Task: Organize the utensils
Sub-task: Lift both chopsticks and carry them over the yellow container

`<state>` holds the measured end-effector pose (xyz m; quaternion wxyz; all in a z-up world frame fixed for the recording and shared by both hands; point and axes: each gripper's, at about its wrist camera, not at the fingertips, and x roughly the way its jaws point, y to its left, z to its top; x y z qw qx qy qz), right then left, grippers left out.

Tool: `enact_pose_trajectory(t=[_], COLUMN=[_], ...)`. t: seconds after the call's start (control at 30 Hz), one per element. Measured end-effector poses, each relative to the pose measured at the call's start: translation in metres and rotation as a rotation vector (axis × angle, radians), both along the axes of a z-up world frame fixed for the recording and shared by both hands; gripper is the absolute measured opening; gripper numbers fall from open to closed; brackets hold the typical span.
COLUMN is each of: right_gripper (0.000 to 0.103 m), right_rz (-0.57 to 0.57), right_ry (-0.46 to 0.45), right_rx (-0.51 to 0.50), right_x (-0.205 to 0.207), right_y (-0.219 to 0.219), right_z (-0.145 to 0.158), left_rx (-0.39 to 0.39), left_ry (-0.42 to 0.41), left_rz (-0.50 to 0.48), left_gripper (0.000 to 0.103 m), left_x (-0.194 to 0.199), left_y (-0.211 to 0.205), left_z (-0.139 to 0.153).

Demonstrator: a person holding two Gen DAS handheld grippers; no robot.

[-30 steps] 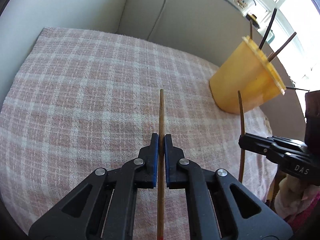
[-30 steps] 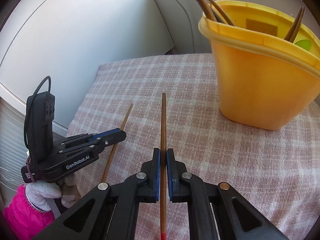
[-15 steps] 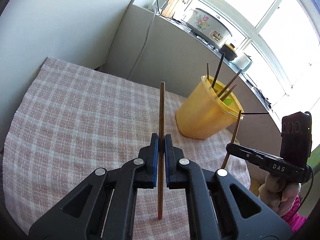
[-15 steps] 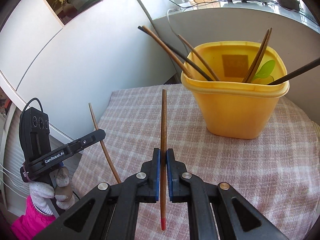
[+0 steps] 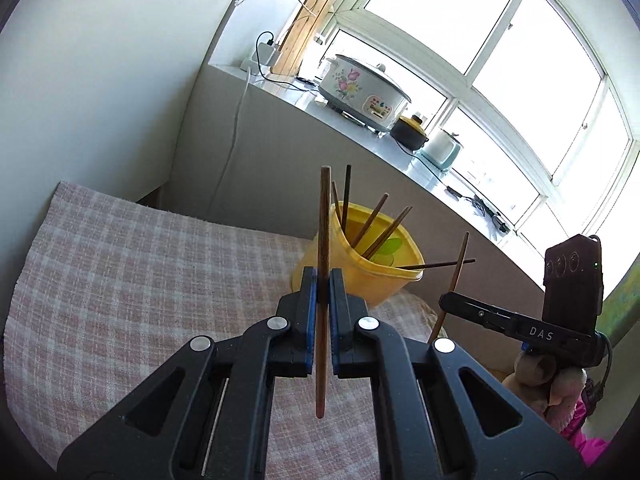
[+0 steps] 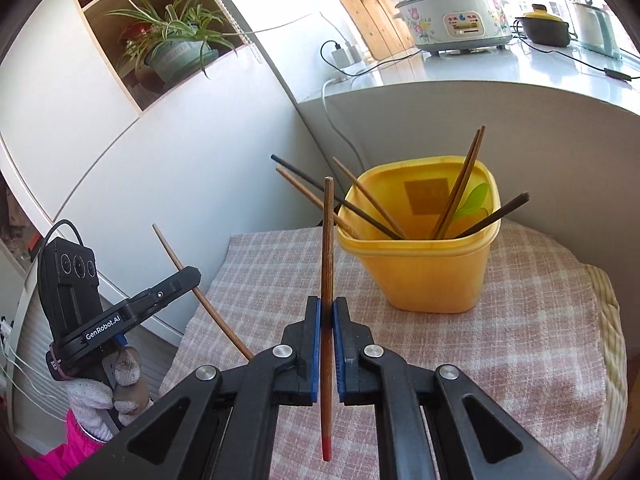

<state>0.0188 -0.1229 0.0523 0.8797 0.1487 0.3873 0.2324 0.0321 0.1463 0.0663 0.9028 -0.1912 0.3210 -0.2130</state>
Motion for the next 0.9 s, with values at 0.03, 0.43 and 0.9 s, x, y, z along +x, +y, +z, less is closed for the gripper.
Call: enact_pose_trajectory(t=[0.03,0.43,0.9], right_gripper=[0.004,0.004,0.004], right_rz=[-0.008,-0.074,-0.127], right_ry=[-0.007,-0.113,-0.173], right_rx=[0.001,-0.006,-0.004], right_x=[0.001,0.018,0.058], right_y=[-0.003,-0.032,-0.052], right_z=[0.003,0.047,0.081], left_rx=[-0.002,0.006,0.064], left_ry=[-0.008,-0.135,-0.260], left_rz=[-0.002,-0.046,-0.072], left_gripper=[0.003,0.003,0.003], left_x=[0.002,0.020,0.052], left_y=[-0.002,-0.037,-0.085], left_z=[0.003,0.053,0.100])
